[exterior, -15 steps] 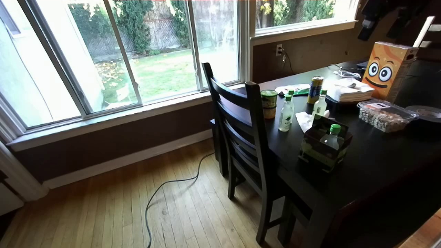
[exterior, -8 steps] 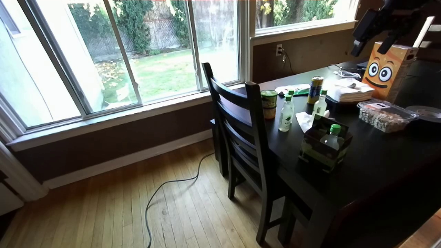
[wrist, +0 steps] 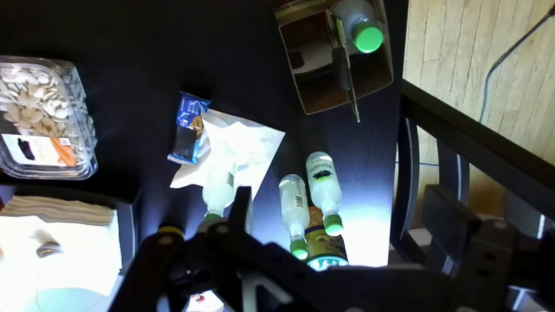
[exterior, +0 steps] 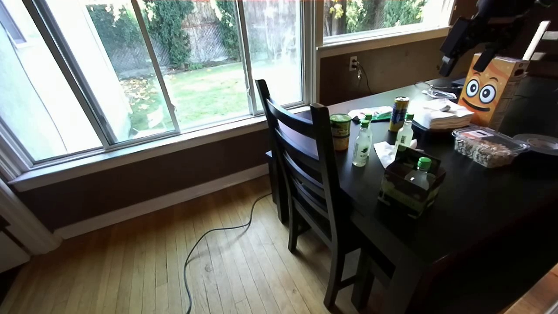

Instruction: Move the box backwards.

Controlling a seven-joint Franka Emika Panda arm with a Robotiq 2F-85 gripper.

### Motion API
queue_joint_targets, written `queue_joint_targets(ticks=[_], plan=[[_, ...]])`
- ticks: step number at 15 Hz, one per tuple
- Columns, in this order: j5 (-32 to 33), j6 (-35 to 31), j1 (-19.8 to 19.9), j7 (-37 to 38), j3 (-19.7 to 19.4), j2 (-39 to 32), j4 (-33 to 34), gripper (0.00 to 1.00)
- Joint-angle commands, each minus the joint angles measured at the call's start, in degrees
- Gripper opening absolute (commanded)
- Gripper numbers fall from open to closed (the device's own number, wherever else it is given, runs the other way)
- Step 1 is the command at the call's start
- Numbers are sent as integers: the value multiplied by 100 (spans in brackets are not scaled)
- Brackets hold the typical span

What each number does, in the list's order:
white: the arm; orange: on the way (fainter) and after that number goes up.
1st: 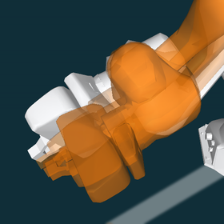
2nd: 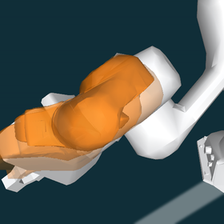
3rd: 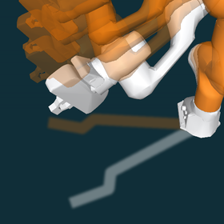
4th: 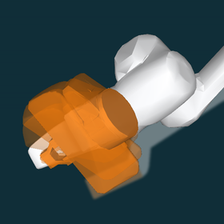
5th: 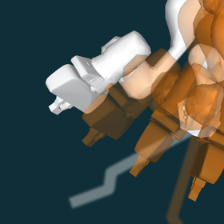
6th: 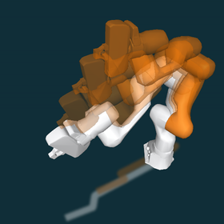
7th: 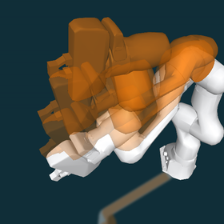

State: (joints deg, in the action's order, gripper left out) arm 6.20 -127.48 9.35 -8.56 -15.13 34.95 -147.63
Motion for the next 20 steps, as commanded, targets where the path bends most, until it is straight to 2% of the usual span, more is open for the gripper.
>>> queue_joint_targets(ticks=[1, 7, 13, 16, 20], plan=[[304, 34, 216, 354, 395, -835, 205, 100], [406, 104, 138, 165, 445, -1944, 510, 100], [226, 120, 77, -145, 388, -2898, 836, 100], [272, 375, 67, -301, 422, -3200, 900, 100], [366, 468, 33, -898, 473, -3317, 824, 100]])
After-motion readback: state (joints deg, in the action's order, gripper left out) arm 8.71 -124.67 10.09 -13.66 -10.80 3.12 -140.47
